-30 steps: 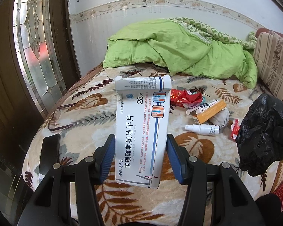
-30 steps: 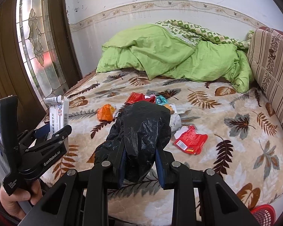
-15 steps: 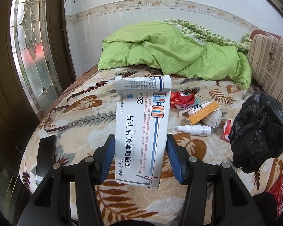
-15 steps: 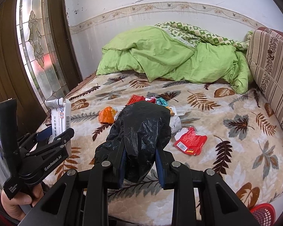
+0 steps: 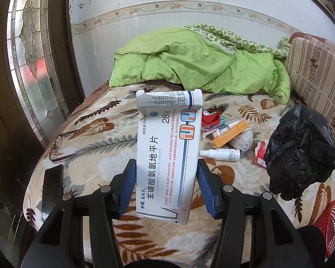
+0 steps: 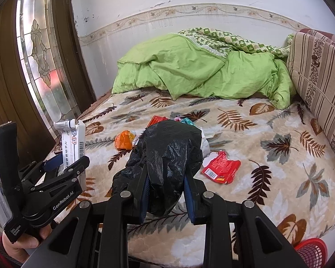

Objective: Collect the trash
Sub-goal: 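Lift the white medicine box with the left tool while the right tool holds the black bag, then carry both items to the red wastebasket and open both tools to drop them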

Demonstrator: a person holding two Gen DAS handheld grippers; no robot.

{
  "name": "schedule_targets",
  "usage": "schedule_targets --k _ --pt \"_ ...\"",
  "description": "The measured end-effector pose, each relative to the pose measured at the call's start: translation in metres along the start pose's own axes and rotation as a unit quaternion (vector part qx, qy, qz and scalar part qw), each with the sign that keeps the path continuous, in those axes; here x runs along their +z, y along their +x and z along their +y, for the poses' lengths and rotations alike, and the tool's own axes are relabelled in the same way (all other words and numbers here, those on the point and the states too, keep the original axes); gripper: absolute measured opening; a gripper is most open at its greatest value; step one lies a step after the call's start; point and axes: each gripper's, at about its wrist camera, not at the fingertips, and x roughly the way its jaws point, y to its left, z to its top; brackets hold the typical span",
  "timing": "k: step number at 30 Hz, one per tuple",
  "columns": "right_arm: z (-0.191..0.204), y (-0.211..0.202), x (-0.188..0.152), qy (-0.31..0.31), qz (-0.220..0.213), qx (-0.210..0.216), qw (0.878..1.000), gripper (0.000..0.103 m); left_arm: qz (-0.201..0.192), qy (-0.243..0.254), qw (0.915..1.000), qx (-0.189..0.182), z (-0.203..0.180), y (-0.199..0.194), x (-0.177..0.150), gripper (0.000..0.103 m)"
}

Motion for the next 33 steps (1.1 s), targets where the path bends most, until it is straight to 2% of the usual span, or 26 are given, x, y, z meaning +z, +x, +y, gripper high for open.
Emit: schedule_targets --k 13,19,22,26,30,33 --pt "-0.017 -0.009 -0.002 0.023 -0.006 -0.003 1.000 0.029 0.002 0.017 0.9998 -0.012 -0.017 -0.005 0.001 0.053" --pt "-0.034 -0.018 -0.007 0.039 -0.011 -0.012 0.999 0.029 0.009 0.032 0.9987 -0.039 -0.033 -0.006 0.000 0.053" --pt "-0.049 -0.025 -0.012 0.051 -0.012 -0.024 0.998 0.029 0.014 0.042 0.9969 -0.065 -0.046 -0.007 -0.003 0.053" --pt "-0.080 -0.041 -0.024 0.075 -0.011 -0.052 0.996 0.029 0.030 0.056 0.9904 -0.123 -0.067 -0.007 -0.008 0.053" --pt "-0.115 -0.064 -0.042 0.105 -0.010 -0.087 0.991 0.029 0.051 0.082 0.9790 -0.180 -0.097 -0.006 -0.015 0.053" --pt "-0.143 -0.083 -0.058 0.132 -0.005 -0.114 0.985 0.029 0.065 0.106 0.9663 -0.225 -0.126 -0.009 -0.020 0.053"
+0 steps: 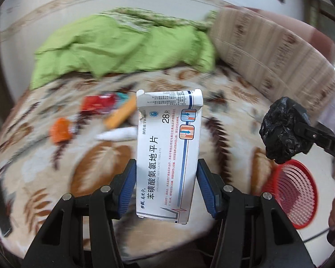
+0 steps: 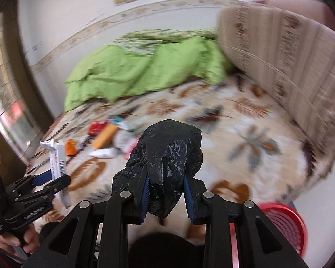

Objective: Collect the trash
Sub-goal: 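Carry both items to the red wastebasket and open both tools to drop them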

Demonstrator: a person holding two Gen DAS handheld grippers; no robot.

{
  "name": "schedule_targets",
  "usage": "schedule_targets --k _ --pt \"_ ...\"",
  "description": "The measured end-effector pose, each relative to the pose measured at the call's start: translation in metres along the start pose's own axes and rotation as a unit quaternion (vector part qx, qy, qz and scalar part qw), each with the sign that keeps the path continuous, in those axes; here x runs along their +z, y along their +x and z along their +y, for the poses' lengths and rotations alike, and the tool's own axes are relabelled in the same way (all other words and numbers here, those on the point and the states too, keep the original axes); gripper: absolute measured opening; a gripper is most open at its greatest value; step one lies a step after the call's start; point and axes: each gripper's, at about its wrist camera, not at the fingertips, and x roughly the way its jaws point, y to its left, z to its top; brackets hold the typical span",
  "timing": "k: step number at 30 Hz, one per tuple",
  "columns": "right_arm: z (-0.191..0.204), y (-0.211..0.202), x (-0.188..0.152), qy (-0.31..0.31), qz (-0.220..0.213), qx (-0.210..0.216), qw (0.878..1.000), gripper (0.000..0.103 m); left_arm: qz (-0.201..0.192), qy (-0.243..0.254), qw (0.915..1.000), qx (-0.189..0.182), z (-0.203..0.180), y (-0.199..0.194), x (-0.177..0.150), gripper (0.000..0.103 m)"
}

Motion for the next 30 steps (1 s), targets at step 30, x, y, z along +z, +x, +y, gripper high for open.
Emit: schedule_targets --k 30 --pt "-0.174 -0.077 -0.077 0.120 0.050 -0.140 0.982 0.047 0.103 0.164 0.9561 -0.220 -0.204 0.051 -0.010 0.074"
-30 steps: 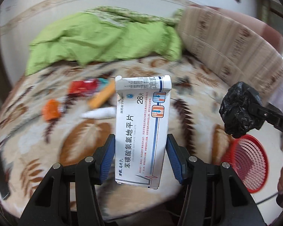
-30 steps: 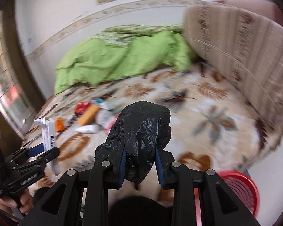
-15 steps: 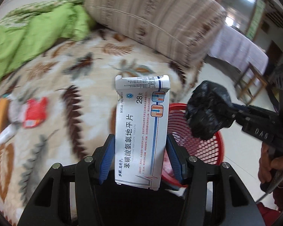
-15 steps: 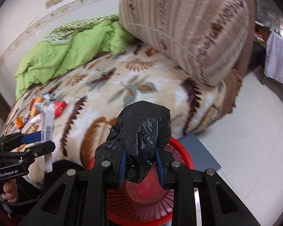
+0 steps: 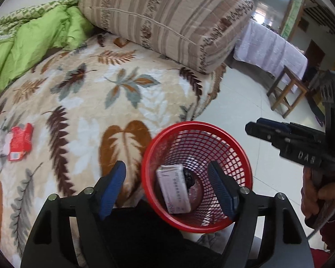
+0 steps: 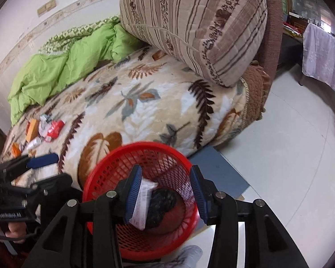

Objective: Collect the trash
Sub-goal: 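Carry both items to the red wastebasket and open both tools to drop them, then grasp the orange snack bag with the left tool while the right tool grasps the red wrapper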

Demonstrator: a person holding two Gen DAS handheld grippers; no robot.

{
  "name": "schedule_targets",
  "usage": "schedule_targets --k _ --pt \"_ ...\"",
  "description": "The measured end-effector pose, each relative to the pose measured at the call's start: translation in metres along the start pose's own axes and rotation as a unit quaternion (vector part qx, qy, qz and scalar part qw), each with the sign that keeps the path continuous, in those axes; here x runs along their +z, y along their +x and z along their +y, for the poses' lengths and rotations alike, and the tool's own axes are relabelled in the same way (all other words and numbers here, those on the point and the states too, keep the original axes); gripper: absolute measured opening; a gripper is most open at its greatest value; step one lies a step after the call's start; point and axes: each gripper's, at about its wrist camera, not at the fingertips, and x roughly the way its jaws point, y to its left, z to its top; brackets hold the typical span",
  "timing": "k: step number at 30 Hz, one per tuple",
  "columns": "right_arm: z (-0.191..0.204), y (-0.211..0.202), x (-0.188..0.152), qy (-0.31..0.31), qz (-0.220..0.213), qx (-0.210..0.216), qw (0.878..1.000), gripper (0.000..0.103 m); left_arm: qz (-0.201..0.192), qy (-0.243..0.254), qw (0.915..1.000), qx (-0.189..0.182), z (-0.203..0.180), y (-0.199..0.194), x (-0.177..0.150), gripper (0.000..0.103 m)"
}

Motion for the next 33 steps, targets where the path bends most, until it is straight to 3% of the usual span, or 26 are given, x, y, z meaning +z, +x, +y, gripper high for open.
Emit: schedule_targets --k 8,16,28,33 --pt "0.055 0.019 0.025 -0.009 0.000 0.081 0.997 0.047 -0.035 -0.058 0.9953 0.069 0.057 -0.043 -0.017 0.074" --pt "0.130 0.052 0.037 -0.044 0.031 0.152 0.987 0.047 -0.061 -0.128 0.9807 0.135 0.126 -0.087 -0.044 0.074" --pt "0.220 0.085 0.041 -0.111 0.071 0.199 0.971 0.047 -0.095 -0.243 0.9430 0.207 0.225 -0.139 -0.086 0.074" --pt "0.245 0.101 0.041 -0.119 0.086 0.212 0.966 0.050 -0.104 -0.294 0.9210 0.234 0.268 -0.157 -0.104 0.075"
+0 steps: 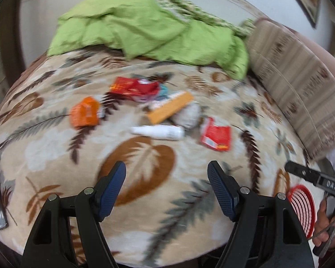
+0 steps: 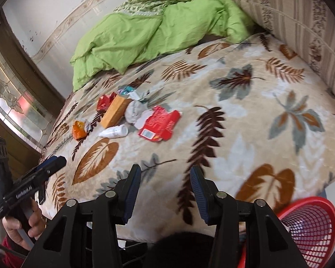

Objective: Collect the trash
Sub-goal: 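Grasp the orange snack bag with the left tool while the right tool grasps the red wrapper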

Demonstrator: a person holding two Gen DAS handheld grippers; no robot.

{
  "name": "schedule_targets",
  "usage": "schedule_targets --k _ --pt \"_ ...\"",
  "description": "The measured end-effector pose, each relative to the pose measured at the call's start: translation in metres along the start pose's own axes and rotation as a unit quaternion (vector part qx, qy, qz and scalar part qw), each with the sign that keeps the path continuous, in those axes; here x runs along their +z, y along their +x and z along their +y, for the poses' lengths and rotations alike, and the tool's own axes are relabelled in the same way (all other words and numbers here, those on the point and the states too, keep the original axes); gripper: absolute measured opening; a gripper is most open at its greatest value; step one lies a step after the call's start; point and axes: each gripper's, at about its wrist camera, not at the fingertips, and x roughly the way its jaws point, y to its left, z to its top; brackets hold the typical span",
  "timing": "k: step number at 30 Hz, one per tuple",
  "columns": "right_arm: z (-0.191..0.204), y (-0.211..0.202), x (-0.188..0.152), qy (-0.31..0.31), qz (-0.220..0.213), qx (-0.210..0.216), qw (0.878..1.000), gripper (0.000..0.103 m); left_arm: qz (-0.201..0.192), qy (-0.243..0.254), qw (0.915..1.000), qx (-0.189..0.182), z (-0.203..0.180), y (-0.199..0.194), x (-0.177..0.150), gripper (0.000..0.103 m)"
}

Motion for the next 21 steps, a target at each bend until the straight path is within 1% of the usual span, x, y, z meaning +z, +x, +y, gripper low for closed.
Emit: schedule_targets --k 5,8,12,14,17,20,21 --pt "0.014 0.034 0.011 -0.004 0.020 0.008 1.000 0.050 -0.002 -0.041 0.9986 0.034 0.045 0.011 0.008 0.075" --pt "0.015 0.052 0.019 0.002 0.028 0.016 0.999 0.050 -0.004 -0.063 0.9963 0.059 0.071 0.020 0.016 0.075" --pt "0.011 0.082 0.034 0.017 0.038 0.016 0.999 0.050 -0.005 -0.084 0.9934 0.079 0.101 0.036 0.031 0.075" --pt "0.007 0.095 0.041 0.027 0.041 0.014 0.999 0.050 -0.003 -0.088 0.9932 0.077 0.110 0.047 0.040 0.075" --pt "0.002 0.114 0.051 0.042 0.048 0.010 0.998 0.050 0.006 -0.084 0.9928 0.085 0.116 0.068 0.053 0.075" --pt "-0.003 0.134 0.058 0.059 0.058 0.009 0.997 0.050 0.006 -0.072 0.9916 0.107 0.118 0.087 0.063 0.075" --pt "-0.004 0.142 0.060 0.063 0.063 0.008 0.996 0.050 0.007 -0.066 0.9903 0.122 0.120 0.096 0.067 0.076"
